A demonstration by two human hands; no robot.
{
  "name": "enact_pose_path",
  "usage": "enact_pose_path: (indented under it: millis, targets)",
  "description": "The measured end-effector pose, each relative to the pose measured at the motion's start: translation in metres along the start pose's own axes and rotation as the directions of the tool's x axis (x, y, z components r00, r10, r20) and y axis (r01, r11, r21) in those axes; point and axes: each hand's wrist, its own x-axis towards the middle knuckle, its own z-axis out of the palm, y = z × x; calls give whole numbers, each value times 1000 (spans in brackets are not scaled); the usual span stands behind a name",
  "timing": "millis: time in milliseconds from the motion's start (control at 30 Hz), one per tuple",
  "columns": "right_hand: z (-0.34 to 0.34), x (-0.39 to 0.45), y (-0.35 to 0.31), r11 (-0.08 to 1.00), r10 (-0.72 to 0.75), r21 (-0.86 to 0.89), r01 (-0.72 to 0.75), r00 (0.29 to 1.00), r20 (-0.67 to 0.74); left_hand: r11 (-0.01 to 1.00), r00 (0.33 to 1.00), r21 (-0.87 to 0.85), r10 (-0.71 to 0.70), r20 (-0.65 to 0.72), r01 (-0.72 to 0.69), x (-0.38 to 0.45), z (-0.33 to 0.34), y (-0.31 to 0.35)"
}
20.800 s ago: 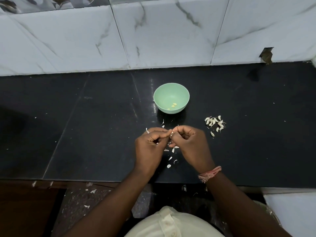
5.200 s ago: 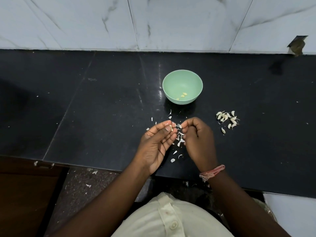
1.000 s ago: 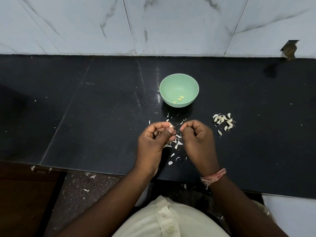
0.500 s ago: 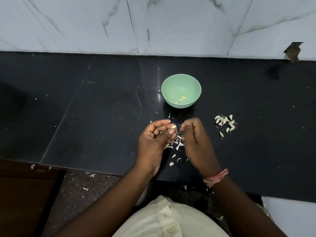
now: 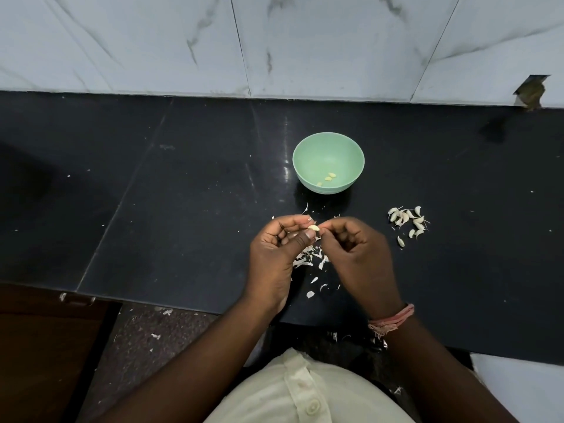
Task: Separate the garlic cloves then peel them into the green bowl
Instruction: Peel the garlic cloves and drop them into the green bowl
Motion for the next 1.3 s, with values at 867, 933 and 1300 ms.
enact_pose_path:
  millis: [867,933,1300]
  targets:
    - [-3,6,-4,968,-150,-197,159,987,57,998,1000,50,-23,-4,23,-1,-8,-2]
    - [0,4,-9,999,-5,-33,7,998,70,998,998,-39,-55,13,55,-1,-6,-2]
    - [5,1,-4,991,129,18,-131,990,64,931,967,-266,-256,10,249,-4,-1,-4]
